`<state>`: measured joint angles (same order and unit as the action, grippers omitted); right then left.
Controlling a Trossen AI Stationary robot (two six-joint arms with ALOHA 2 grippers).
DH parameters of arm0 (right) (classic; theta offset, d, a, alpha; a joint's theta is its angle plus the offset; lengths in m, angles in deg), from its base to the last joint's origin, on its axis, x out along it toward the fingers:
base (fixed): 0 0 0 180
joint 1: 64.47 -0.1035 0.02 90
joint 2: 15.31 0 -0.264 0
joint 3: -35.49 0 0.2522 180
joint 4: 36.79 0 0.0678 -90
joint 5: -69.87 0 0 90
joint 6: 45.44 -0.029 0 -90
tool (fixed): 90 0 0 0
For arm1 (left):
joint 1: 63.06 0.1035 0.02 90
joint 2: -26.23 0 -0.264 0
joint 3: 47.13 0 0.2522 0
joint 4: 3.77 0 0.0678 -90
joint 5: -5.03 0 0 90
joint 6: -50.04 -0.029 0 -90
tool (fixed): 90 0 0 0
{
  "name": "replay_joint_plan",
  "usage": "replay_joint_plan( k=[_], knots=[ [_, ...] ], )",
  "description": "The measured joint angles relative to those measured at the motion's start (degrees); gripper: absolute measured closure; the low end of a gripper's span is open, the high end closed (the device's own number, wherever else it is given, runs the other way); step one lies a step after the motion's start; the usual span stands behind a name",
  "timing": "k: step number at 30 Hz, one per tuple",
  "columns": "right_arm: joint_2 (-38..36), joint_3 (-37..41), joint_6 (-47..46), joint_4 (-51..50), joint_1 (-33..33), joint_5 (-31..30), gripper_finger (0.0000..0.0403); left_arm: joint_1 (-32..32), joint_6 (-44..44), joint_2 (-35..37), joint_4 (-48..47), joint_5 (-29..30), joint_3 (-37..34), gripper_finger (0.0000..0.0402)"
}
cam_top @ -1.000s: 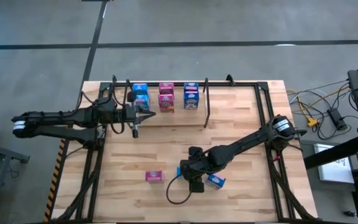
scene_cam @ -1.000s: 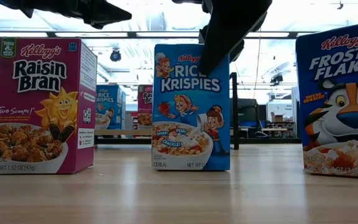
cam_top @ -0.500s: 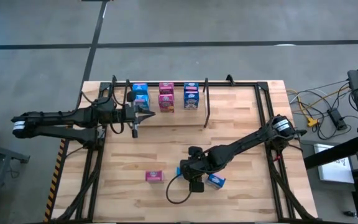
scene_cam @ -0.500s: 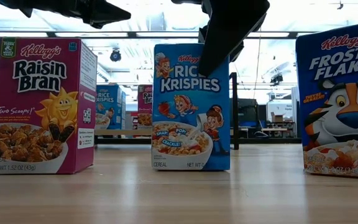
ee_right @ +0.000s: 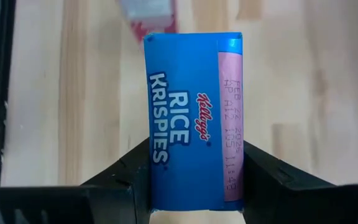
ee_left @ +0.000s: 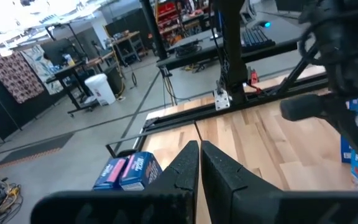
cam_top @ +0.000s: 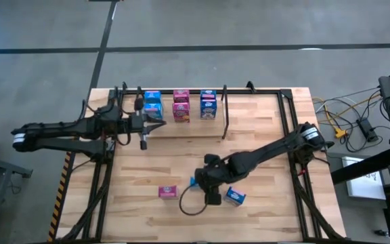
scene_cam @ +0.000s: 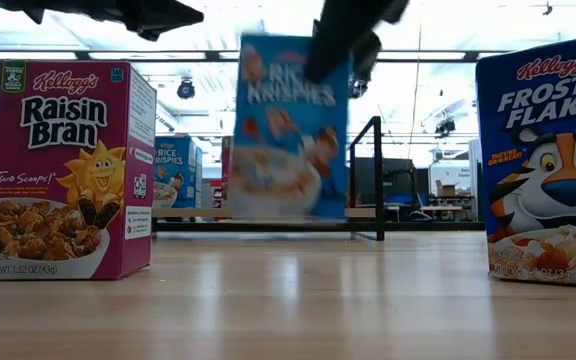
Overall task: Stack cereal on shelf
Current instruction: Put the light blue cereal box on the shelf aligned with the light blue cereal box
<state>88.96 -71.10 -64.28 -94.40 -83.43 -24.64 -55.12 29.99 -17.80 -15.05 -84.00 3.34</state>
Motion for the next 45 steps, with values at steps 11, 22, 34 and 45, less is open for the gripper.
replay_joint_plan(
  k=[11, 22, 34, 45],
  knots=[
    [-0.33, -11.38, 14.47, -3.84, 10.34, -0.04, 0.0238, 0.00, -2.56, 3.51, -0.95, 0.02, 0.00, 0.0401],
    [0.17, -11.16, 31.61, 6.18, 22.44, 3.58, 0.0239, 0.02, -4.67, 5.02, -1.76, 2.78, -0.09, 0.0401],
    [7.21, -10.83, 36.29, 9.97, 27.23, 6.92, 0.0239, 0.02, -5.22, 4.70, -2.47, 4.55, -0.11, 0.0401],
    [9.00, -10.85, 36.45, 9.84, 27.87, 3.02, 0.0239, 0.02, -5.42, 4.34, -2.22, 4.55, -0.13, 0.0401]
  ],
)
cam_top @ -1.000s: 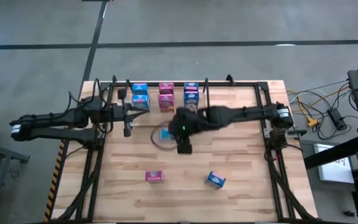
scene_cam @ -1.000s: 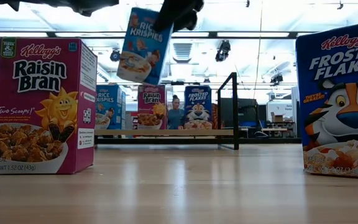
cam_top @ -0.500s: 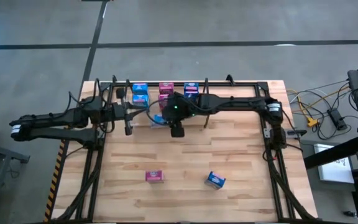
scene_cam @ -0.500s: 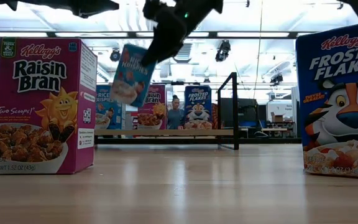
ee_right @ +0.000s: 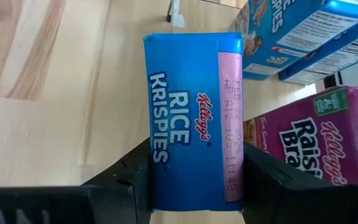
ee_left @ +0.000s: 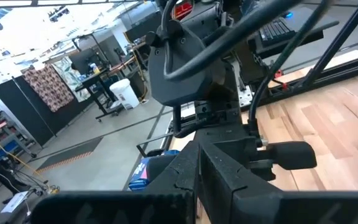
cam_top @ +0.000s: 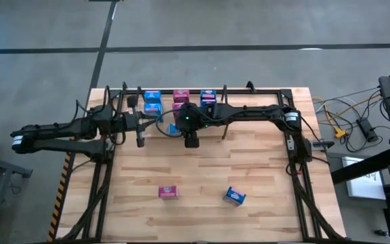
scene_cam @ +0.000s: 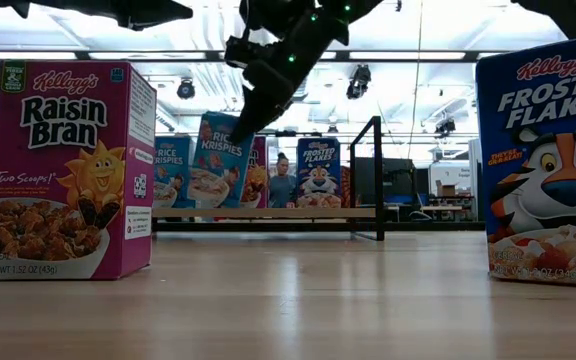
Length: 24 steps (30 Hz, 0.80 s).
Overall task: Stack cereal on shelf
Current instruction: Put the light blue cereal box on the shelf aligned with the light blue cereal box
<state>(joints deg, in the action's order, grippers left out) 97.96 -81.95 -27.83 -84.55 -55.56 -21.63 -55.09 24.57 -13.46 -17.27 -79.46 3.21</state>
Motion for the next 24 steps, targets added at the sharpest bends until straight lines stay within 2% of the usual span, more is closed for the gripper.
replay_joint_plan(
  k=[24],
  knots=[
    [0.13, 0.00, -0.61, 0.11, 0.13, 0.00, 0.0221, 0.00, -0.22, -0.04, 0.14, -0.02, 0.00, 0.0401]
  ],
)
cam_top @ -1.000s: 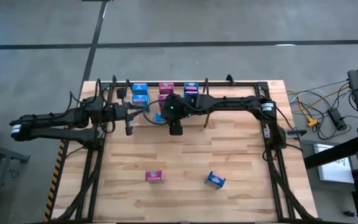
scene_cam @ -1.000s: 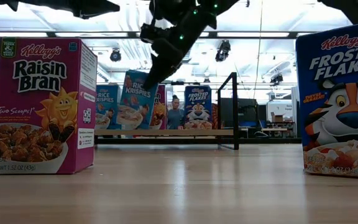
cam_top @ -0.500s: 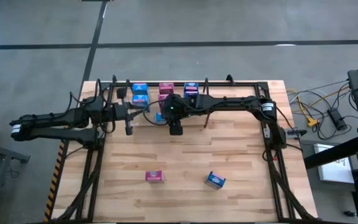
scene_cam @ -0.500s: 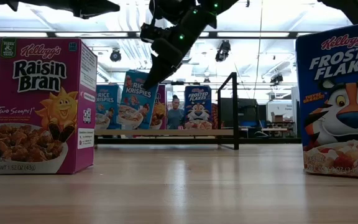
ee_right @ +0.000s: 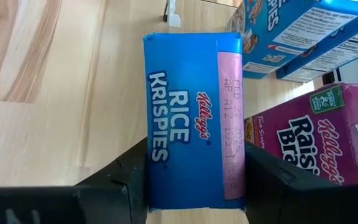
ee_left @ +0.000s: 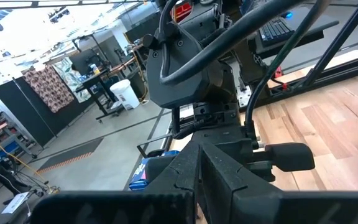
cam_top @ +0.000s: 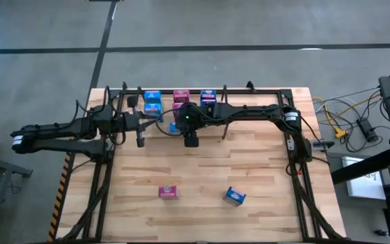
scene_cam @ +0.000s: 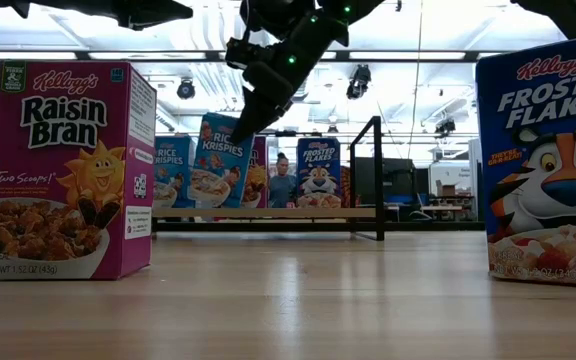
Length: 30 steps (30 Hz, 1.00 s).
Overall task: Stack cereal on shelf
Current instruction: Put the light blue cereal box on the shelf aligned with the light blue cereal box
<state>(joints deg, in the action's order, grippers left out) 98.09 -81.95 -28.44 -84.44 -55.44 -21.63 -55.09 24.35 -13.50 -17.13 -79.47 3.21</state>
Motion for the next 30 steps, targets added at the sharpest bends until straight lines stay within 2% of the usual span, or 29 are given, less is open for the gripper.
replay_joint_plan(
  k=[17, 26, 30],
  knots=[
    [-0.31, 0.00, -0.92, 2.77, 0.13, -0.07, 0.0170, 0.00, -0.20, 0.00, -0.05, 0.00, 0.00, 0.0401],
    [-0.51, -0.02, 0.32, 2.59, 0.13, -0.16, 0.0173, 0.00, -0.20, -0.02, -0.28, 0.00, 0.02, 0.0401],
    [-1.21, -2.00, 1.69, -0.82, 0.13, -0.17, 0.0178, 0.00, -0.14, -0.02, -0.28, 0.00, 0.01, 0.0401]
  ],
)
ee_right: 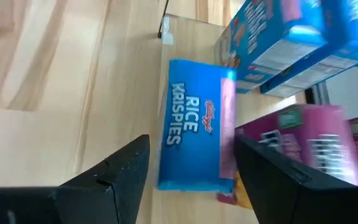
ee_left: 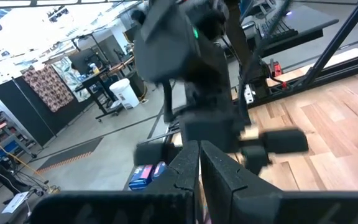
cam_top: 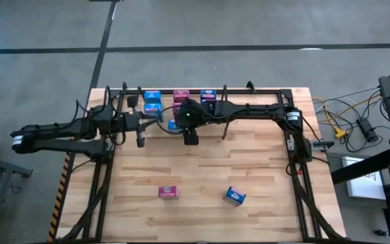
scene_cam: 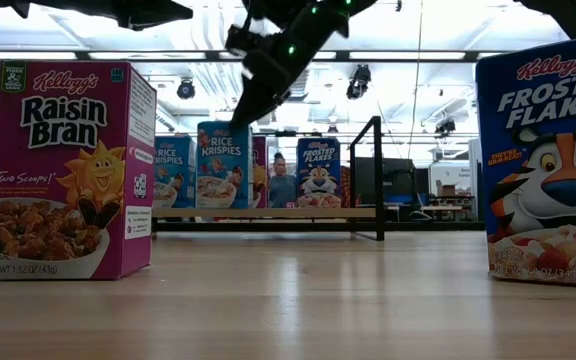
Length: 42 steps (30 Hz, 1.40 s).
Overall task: Stack cereal on shelf
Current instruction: Put the light blue cereal box on the shelf aligned with the light blue cereal box
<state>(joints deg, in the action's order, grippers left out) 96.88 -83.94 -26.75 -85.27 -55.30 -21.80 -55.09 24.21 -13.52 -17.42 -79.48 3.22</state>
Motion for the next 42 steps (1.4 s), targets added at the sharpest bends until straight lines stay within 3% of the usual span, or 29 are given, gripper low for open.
replay_joint_plan(
  k=[10, 19, 31, 42],
  knots=[
    [-7.18, -1.10, 0.23, -9.17, -0.02, 0.02, 0.0183, 0.00, 1.14, -0.07, 0.00, 0.00, 0.01, 0.0401],
    [-17.85, 12.09, -3.69, -8.10, -0.02, 0.11, 0.0202, 0.00, 2.44, -1.72, 0.25, -0.01, 0.01, 0.0401],
    [-34.52, 44.21, -3.63, 23.59, -0.15, 0.20, 0.0216, 0.00, 7.95, -7.93, 2.16, -0.02, 2.32, 0.0401],
    [-43.73, 60.12, -0.64, 41.92, -0.15, 2.04, 0.0216, -0.01, 12.77, -15.78, 1.83, -0.09, 6.11, 0.0401]
  ],
)
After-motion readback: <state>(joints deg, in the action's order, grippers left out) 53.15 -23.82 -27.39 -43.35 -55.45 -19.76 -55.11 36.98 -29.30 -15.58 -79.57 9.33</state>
